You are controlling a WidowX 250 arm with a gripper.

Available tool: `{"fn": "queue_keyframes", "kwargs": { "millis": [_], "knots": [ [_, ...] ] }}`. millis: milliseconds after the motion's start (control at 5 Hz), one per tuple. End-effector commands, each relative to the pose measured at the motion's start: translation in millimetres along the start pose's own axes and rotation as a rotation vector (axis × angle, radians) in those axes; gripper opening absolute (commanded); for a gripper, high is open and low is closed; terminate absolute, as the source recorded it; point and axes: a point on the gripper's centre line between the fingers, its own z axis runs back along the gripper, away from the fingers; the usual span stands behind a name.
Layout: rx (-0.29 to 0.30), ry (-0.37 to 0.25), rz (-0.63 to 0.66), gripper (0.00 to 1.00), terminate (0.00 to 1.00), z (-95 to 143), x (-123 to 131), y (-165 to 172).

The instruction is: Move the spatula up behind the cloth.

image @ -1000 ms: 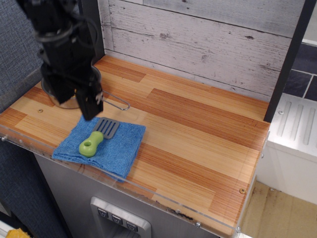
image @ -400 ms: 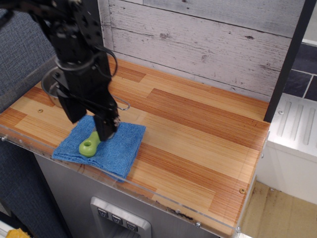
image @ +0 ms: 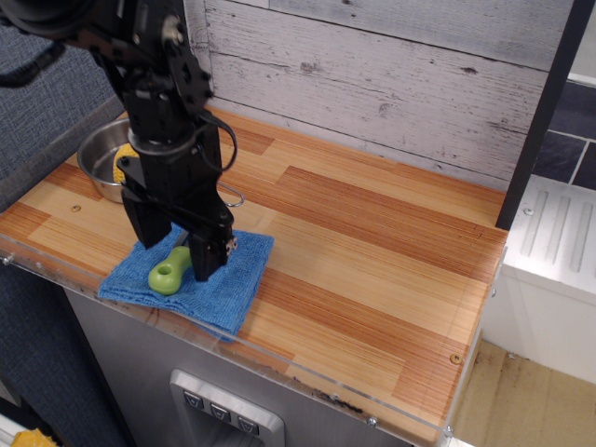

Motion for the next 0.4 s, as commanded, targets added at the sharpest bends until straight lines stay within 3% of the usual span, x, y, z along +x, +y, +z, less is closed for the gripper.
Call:
{"fn": "queue_keyframes", "kwargs": {
  "millis": [0, 200],
  "knots": [
    [0.037, -0.021, -0.003, 1.0, 0.0, -1.1, 4.1, 9.0],
    [0.038, -0.015, -0.006, 1.0, 0.0, -3.3, 1.9, 9.5]
  ]
}}
